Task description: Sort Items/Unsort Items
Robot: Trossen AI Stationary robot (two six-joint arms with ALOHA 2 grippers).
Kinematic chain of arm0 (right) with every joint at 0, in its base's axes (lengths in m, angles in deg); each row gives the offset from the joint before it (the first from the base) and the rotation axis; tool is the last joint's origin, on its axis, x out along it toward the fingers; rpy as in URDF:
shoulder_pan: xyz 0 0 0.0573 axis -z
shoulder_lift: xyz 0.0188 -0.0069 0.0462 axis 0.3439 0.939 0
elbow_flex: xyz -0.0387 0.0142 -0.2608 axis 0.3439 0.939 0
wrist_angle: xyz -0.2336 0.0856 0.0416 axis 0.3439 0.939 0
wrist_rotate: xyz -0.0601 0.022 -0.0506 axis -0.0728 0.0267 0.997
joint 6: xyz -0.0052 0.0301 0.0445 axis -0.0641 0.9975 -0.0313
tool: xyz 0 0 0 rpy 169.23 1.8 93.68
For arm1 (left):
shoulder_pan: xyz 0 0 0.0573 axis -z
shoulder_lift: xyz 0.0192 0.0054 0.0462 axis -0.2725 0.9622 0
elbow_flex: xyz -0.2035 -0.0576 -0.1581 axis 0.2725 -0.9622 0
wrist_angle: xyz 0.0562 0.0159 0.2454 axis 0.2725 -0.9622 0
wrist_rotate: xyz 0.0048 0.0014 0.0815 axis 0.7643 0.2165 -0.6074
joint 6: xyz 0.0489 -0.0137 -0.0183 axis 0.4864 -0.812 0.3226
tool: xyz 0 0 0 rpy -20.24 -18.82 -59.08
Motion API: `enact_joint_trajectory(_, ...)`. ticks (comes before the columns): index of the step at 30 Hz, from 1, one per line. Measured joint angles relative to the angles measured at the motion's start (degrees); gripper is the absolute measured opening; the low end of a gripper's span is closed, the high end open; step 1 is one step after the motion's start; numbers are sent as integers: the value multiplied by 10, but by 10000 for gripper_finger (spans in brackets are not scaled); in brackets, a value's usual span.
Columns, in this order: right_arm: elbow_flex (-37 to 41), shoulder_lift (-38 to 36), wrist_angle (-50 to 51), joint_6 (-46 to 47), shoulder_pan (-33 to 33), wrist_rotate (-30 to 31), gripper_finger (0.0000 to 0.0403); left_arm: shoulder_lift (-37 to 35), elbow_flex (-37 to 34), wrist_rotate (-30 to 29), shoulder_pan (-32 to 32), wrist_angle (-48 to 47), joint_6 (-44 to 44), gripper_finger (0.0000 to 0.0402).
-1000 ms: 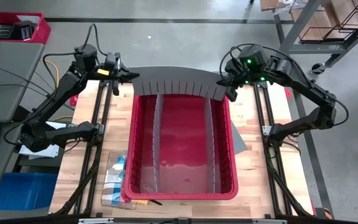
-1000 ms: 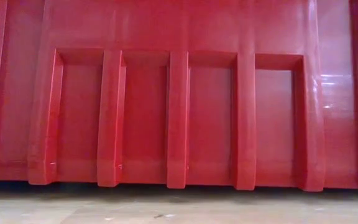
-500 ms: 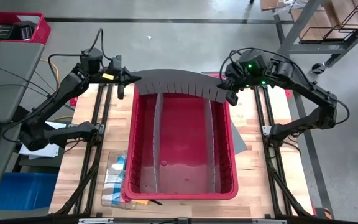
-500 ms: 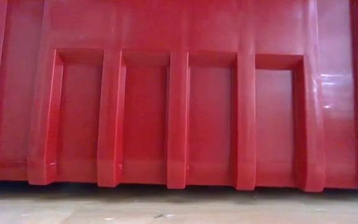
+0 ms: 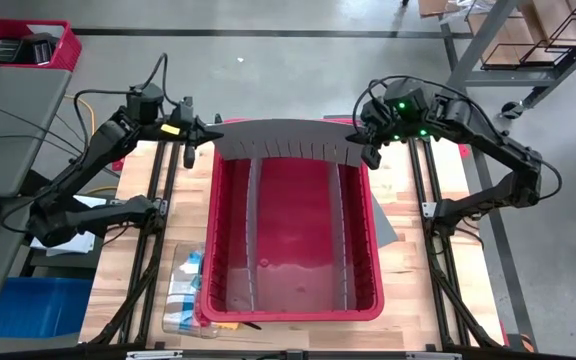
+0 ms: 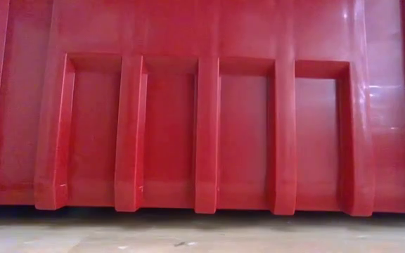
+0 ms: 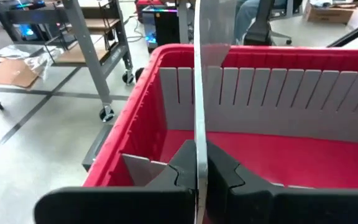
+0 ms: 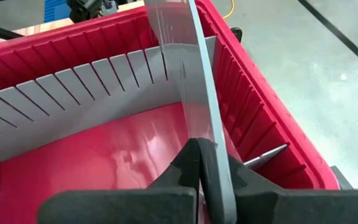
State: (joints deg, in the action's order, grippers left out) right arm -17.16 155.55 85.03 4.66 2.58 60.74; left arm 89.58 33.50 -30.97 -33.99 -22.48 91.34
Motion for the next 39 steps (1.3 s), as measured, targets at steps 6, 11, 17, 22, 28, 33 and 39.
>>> enact_joint_trajectory(6,0,0,0,0,-6,0,0,2,0,-11,0,-28,21,1)
enact_joint_trajectory(11,0,0,0,-13,-11,0,0,2,0,-14,0,-33,22,1)
enact_joint_trajectory(17,0,0,0,8,-24,-23,0,2,0,-17,0,-58,37,1)
enact_joint_trajectory(22,0,-1,22,1,-34,10,0,1,0,-26,0,-61,37,1)
enact_joint_trajectory(28,0,-1,30,-44,-35,74,0,1,0,-29,5,-60,37,1)
enact_joint_trajectory(33,0,-1,28,-70,-29,86,0,1,0,-33,14,-61,37,1)
enact_joint_trajectory(39,0,8,48,-67,-29,106,0,2,0,-36,19,-53,34,1)
